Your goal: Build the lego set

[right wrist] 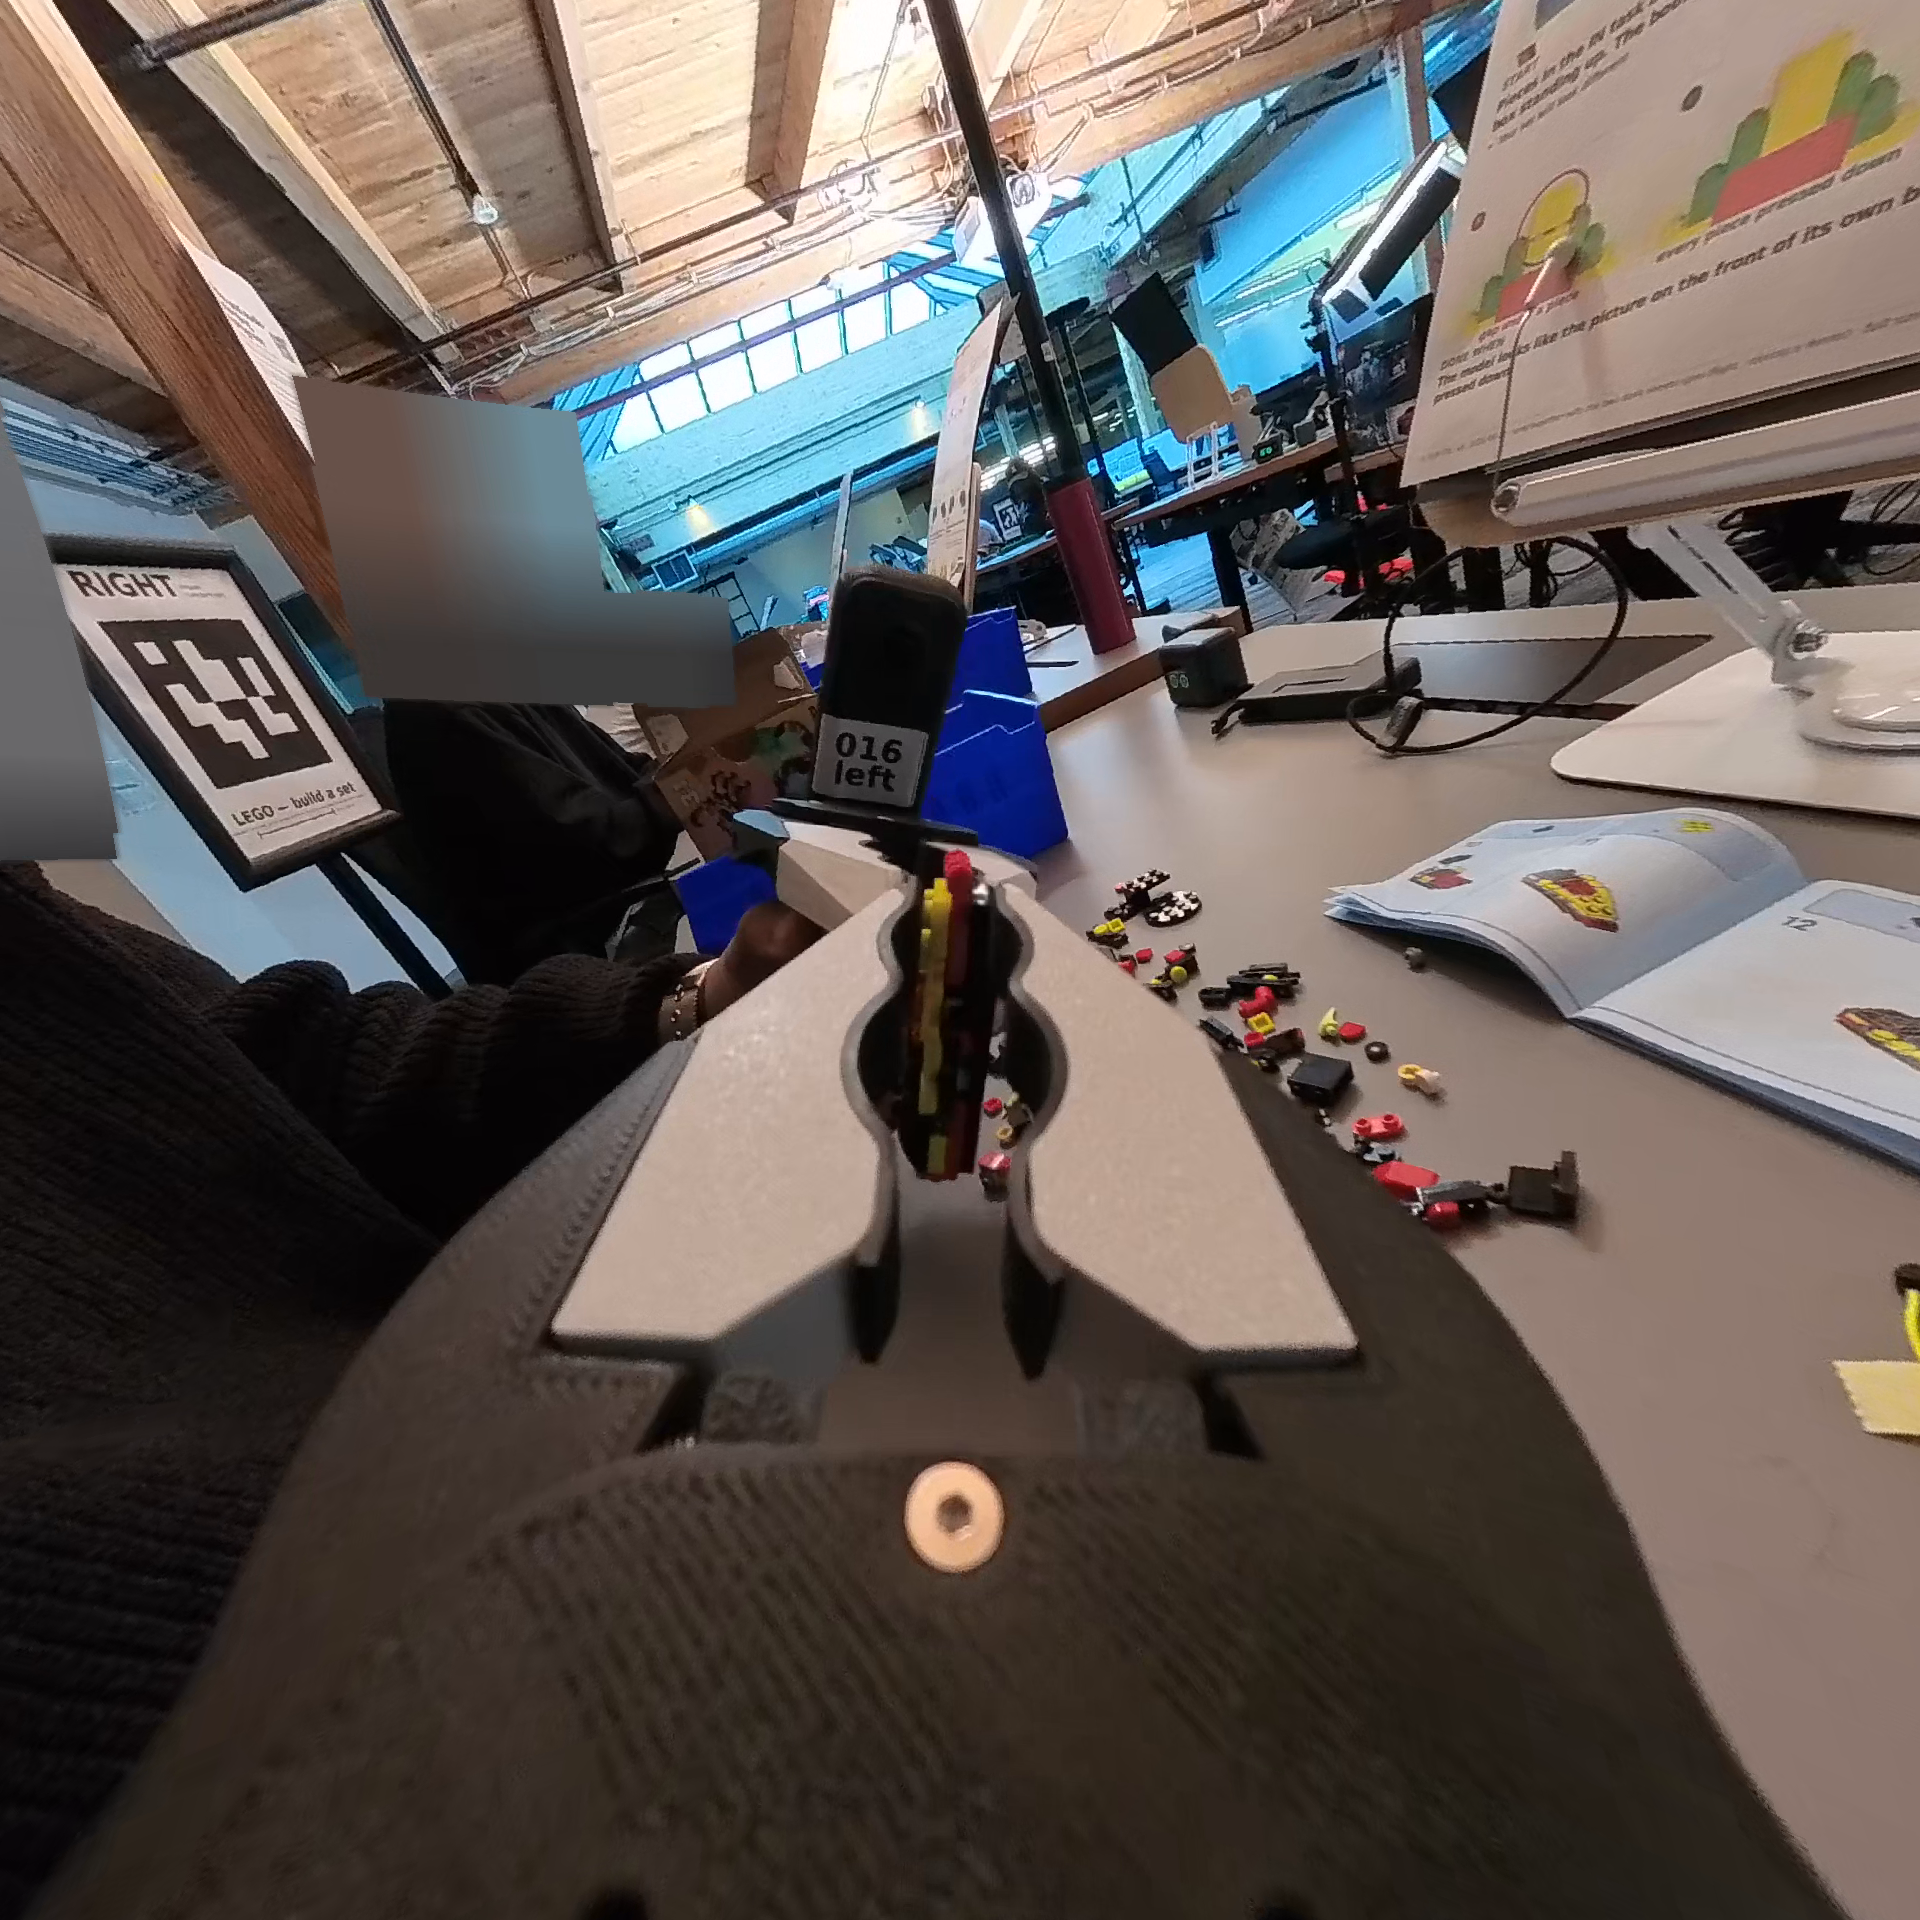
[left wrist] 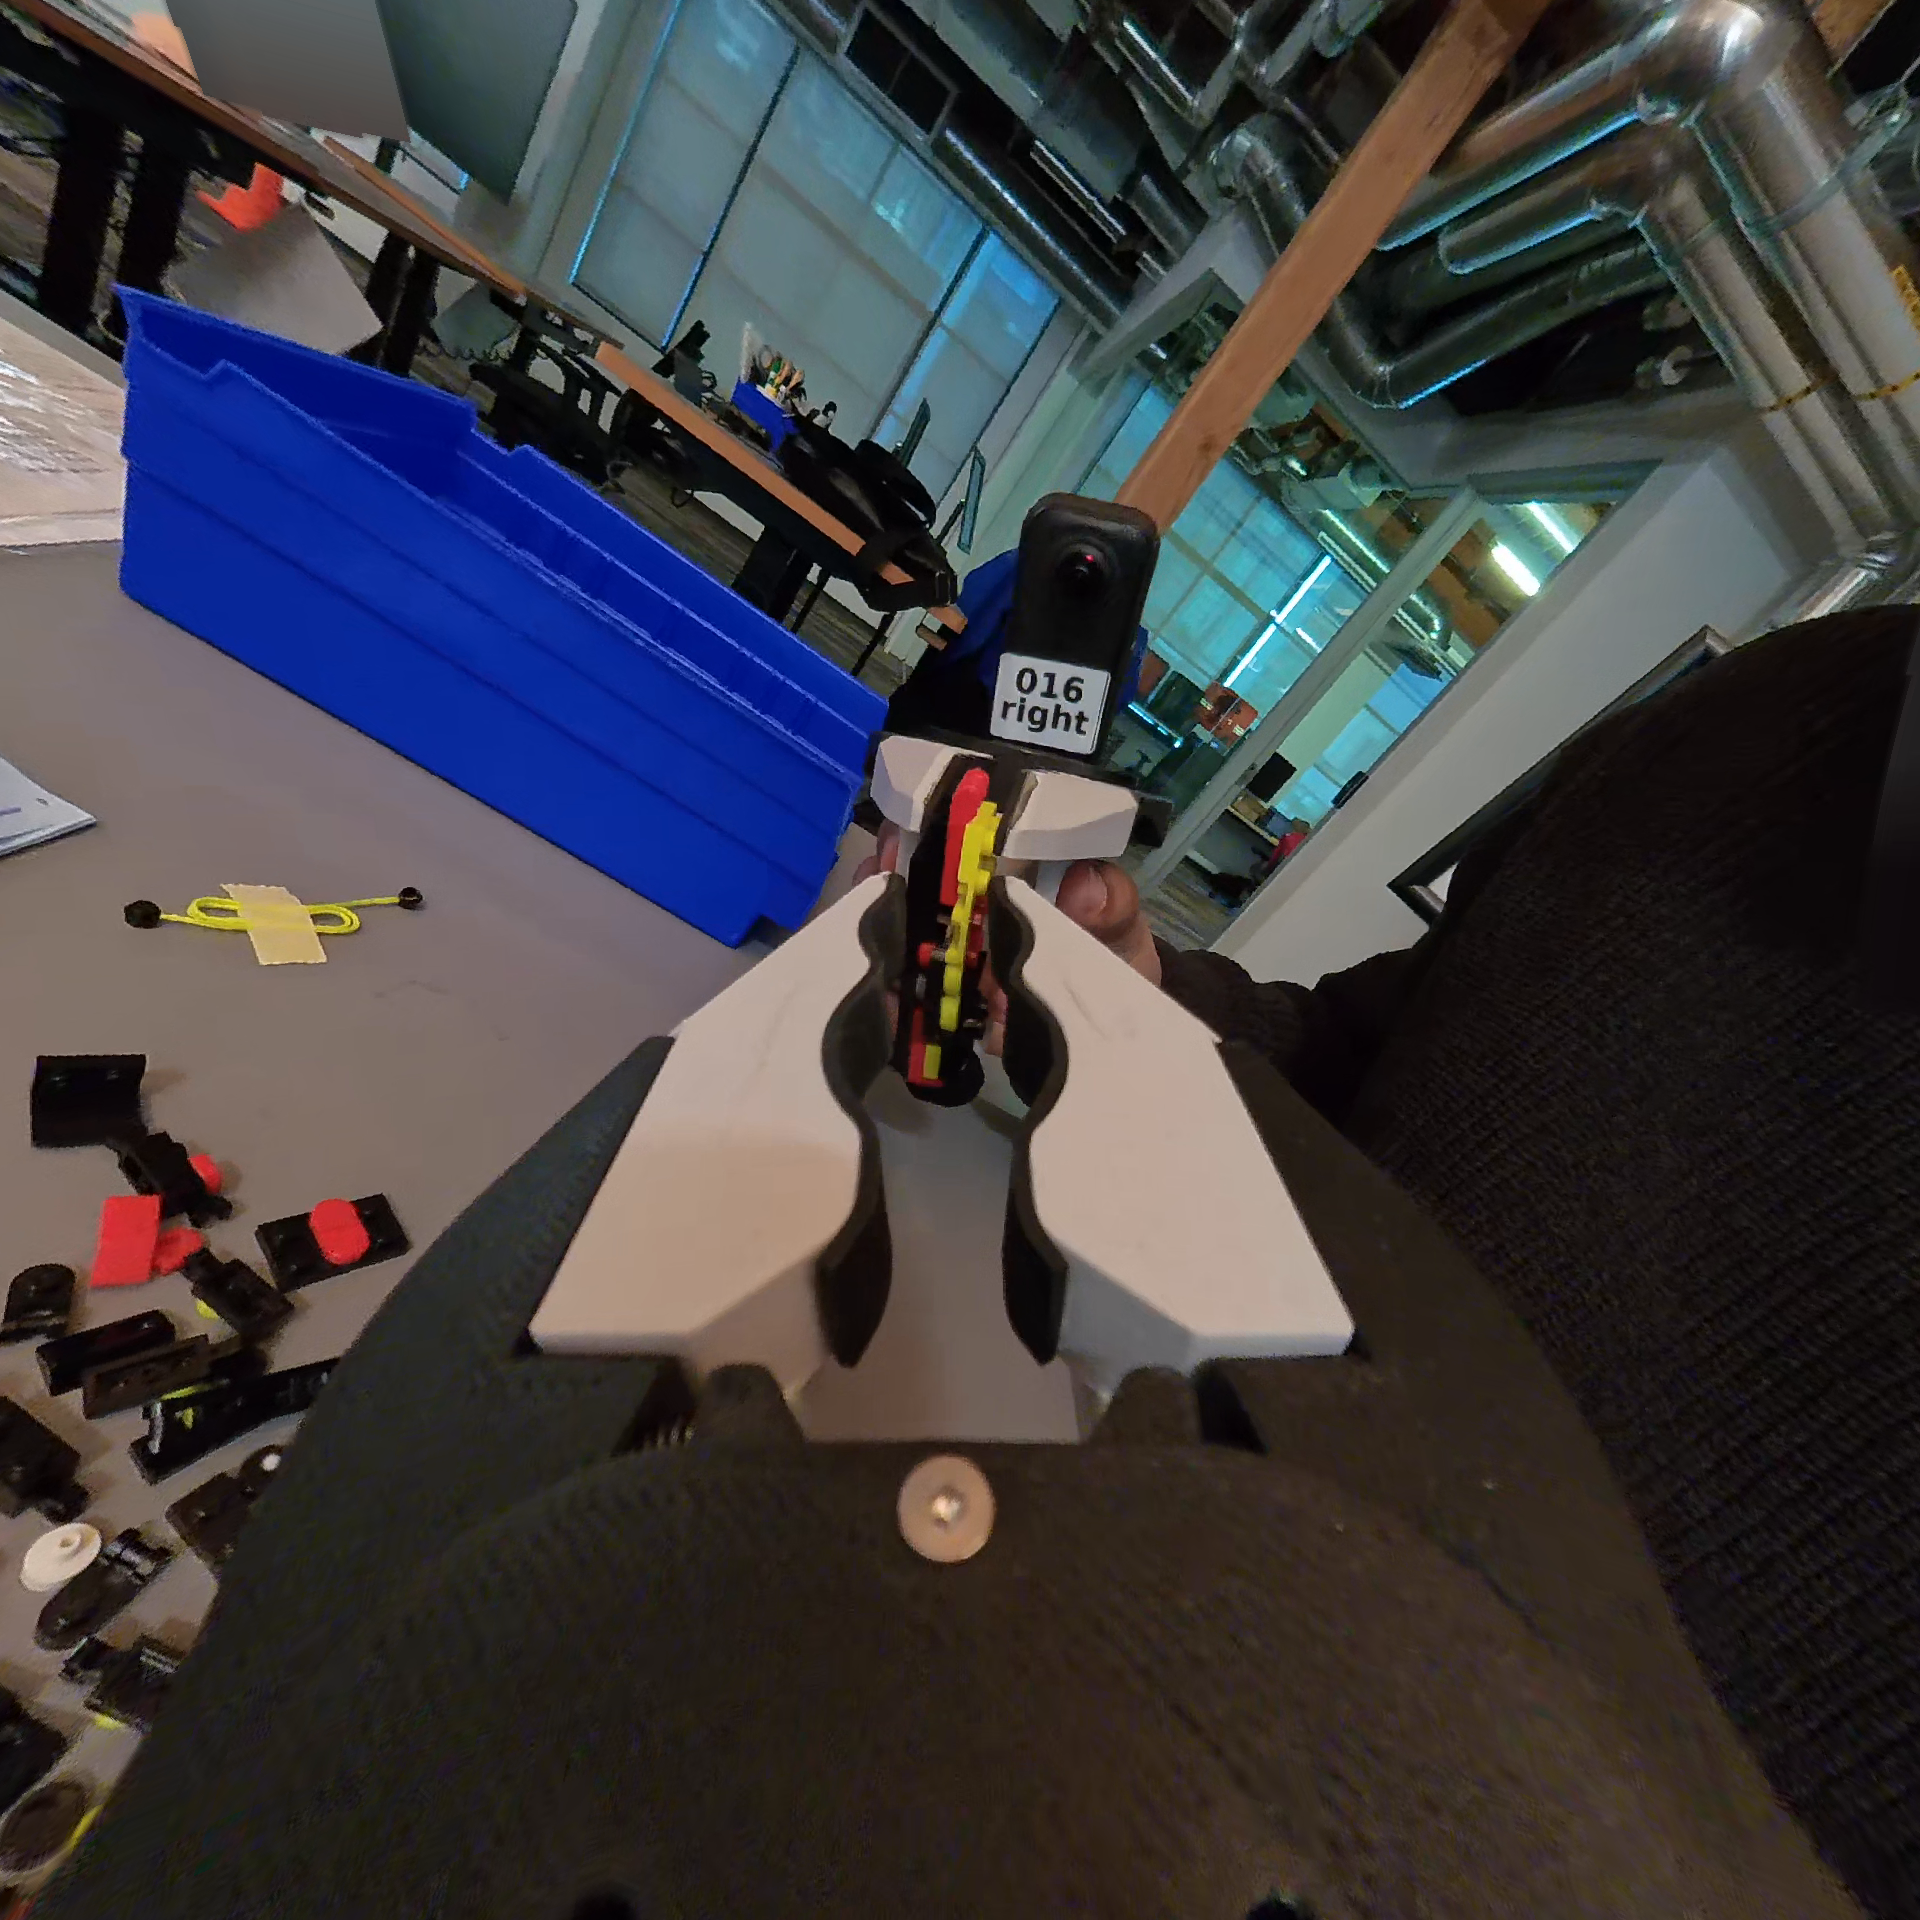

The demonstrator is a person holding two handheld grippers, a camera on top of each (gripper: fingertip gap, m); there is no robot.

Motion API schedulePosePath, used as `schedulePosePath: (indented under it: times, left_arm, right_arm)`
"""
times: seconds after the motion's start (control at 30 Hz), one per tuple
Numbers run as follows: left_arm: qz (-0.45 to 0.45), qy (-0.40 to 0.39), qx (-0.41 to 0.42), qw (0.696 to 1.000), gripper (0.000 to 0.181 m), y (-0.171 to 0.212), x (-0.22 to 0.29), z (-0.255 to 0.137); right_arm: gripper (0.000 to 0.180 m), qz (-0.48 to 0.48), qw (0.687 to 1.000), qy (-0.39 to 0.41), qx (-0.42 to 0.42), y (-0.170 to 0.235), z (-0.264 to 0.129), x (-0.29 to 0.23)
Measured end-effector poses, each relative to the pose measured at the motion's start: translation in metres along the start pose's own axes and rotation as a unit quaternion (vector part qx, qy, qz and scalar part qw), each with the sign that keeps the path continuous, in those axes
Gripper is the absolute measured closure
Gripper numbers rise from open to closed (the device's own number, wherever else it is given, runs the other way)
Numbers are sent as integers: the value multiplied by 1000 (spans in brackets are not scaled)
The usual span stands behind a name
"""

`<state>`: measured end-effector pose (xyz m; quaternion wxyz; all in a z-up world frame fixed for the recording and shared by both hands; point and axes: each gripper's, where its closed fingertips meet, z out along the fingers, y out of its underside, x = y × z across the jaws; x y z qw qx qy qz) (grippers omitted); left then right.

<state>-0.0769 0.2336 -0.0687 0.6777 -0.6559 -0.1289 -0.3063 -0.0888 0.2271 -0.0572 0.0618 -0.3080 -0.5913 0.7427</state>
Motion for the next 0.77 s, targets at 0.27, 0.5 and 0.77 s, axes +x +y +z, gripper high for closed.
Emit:
schedulePosePath:
  times: [0.27,0.5,0.77]
  left_arm:
    - [19,-16,8,1000,168,-4,-3,-3]
    - [22,-26,18,999,169,-7,-3,-14]
    - [30,-40,27,998,169,-7,0,-28]
  right_arm:
    - [161,-5,1000,16,21,-7,-3,6]
    - [164,15,1000,-16,4,0,10,1]
    - [166,13,999,-44,-13,5,26,-5]
